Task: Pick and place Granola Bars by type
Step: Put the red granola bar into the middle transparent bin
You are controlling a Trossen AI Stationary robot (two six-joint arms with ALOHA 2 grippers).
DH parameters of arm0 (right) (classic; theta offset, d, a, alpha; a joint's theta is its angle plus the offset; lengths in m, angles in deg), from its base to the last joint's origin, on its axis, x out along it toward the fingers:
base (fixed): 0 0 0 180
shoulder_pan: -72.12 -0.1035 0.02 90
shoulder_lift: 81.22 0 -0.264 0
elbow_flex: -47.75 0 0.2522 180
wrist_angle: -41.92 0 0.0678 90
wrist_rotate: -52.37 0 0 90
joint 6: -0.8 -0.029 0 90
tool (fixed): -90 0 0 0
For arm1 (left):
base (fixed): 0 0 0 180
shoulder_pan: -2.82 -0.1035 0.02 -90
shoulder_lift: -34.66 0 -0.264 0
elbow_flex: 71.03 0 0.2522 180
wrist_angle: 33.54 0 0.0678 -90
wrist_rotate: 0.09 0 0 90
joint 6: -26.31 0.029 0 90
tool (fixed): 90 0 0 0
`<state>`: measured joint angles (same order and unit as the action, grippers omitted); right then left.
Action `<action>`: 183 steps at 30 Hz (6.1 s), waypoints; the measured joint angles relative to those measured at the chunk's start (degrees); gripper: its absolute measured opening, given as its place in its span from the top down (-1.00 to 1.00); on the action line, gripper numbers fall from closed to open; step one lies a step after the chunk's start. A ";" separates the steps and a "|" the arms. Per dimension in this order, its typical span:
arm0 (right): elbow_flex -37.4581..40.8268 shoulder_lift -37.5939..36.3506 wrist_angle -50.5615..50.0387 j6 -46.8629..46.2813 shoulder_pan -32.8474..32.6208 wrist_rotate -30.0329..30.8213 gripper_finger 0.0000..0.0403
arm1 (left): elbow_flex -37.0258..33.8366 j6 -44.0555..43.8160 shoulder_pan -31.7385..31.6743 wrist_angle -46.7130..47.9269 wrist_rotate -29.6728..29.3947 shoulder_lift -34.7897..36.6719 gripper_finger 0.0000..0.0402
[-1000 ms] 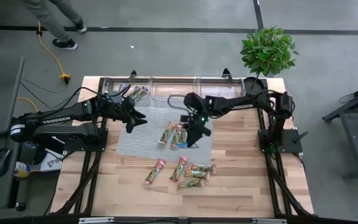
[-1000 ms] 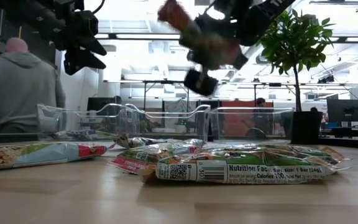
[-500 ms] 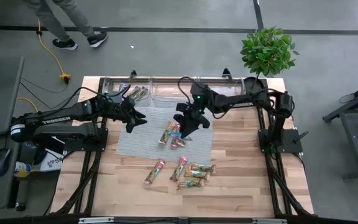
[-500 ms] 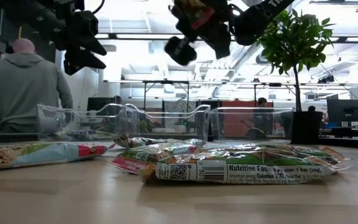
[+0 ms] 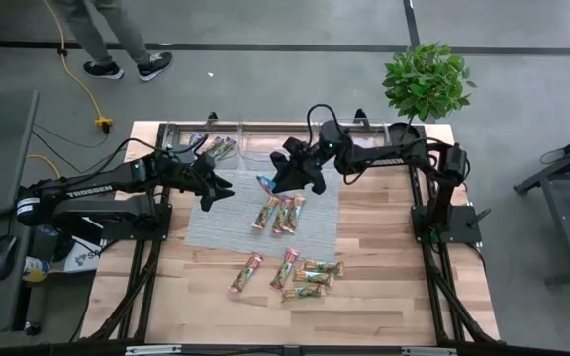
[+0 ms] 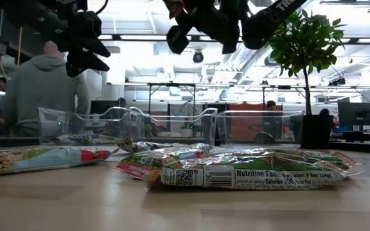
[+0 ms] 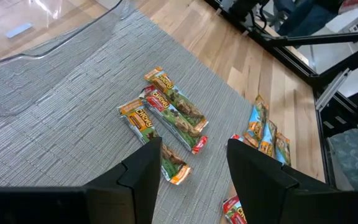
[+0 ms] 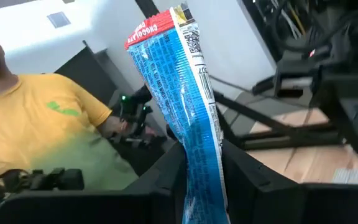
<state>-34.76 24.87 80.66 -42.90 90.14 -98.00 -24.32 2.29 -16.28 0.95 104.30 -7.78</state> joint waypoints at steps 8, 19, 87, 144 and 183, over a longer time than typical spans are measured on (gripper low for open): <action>0.00 0.00 1.73 -0.01 1.09 2.00 0.65 | 0.00 0.03 0.00 -0.02 -0.11 0.00 0.11; -0.02 0.00 -15.01 17.90 5.57 18.88 0.65 | 0.00 0.16 0.00 -0.02 -0.66 0.00 0.11; -3.50 0.02 -43.16 43.73 7.76 31.87 -0.04 | 0.00 -1.98 0.00 0.50 -2.91 -0.04 0.11; -16.59 10.03 -84.34 -23.93 -13.21 65.10 -0.02 | 0.01 -3.23 0.00 3.52 2.78 -0.04 0.11; -16.59 14.34 -81.69 -32.02 -17.40 65.98 -0.02 | 0.00 -3.05 0.00 3.38 2.38 -0.04 0.11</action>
<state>-51.35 39.21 -1.02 -74.92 72.74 -32.03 -24.32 -0.76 -16.28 4.32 106.68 -7.82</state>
